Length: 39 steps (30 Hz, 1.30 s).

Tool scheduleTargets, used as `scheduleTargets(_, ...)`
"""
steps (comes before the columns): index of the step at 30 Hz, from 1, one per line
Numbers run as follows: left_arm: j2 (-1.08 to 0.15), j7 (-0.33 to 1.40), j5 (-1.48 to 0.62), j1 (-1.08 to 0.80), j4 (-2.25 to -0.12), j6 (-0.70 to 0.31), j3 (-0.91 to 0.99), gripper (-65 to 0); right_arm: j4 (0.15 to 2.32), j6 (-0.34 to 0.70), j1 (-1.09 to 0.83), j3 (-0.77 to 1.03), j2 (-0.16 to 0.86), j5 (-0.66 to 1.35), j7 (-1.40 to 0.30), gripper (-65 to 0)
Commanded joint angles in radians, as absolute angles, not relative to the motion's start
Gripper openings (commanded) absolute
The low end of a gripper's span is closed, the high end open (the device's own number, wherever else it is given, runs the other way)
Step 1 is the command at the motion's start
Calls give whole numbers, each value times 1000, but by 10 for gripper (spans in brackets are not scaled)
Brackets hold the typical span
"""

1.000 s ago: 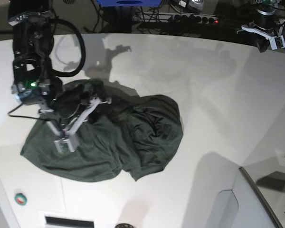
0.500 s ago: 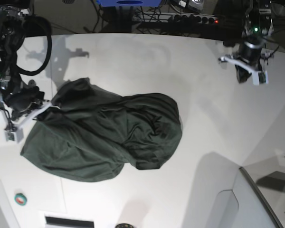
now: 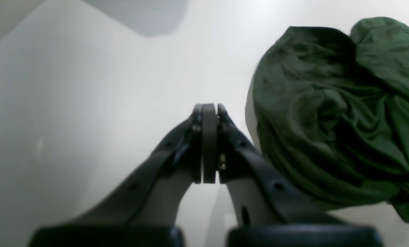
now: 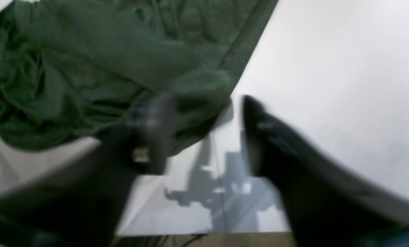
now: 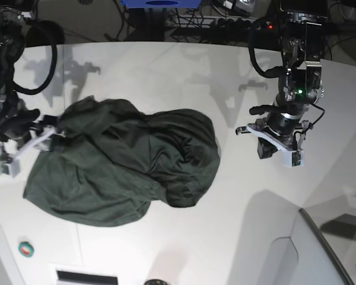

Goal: Layout the t-shirt on the table in an organized manner, then fold the t-shirt properly
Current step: 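Lower the right gripper onto the shirt's bunched middle and grasp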

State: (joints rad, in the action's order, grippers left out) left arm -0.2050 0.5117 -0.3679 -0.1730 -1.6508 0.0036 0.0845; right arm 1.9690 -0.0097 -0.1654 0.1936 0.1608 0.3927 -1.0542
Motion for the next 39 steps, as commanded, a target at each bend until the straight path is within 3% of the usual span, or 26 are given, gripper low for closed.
scheduleTargets(1, -211, 487, -369, -154, -1650, 5, 88, -650, 1991, -5, -131, 166, 165, 403, -1035, -272)
scheduleTargets(7, -197, 489, -375, -65, -1489, 5, 81, -650, 1926, -4, 36, -122, 165, 398, -947, -356)
scheduleTargets(18, -211, 483, -231, -119, -1451, 8, 94, -650, 1287, -12, 395, -664, 159, 398, -662, -356)
scheduleTargets(20, -214, 483, -208, -133, -1455, 8, 94, -650, 1191, -12, 433, -730, 140, 398, -618, -329)
scheduleTargets(23, -216, 483, -202, -133, -1449, 8, 94, -650, 1098, -38, 455, -743, 111, 398, -573, -272)
scheduleTargets(31, -196, 486, -205, -154, -1486, 8, 186, -650, 1056, -68, 483, -746, 110, 397, -516, -282)
scheduleTargets(39, -196, 487, -205, -154, -1486, 8, 193, -650, 885, -65, 547, -746, 108, 397, -438, -282)
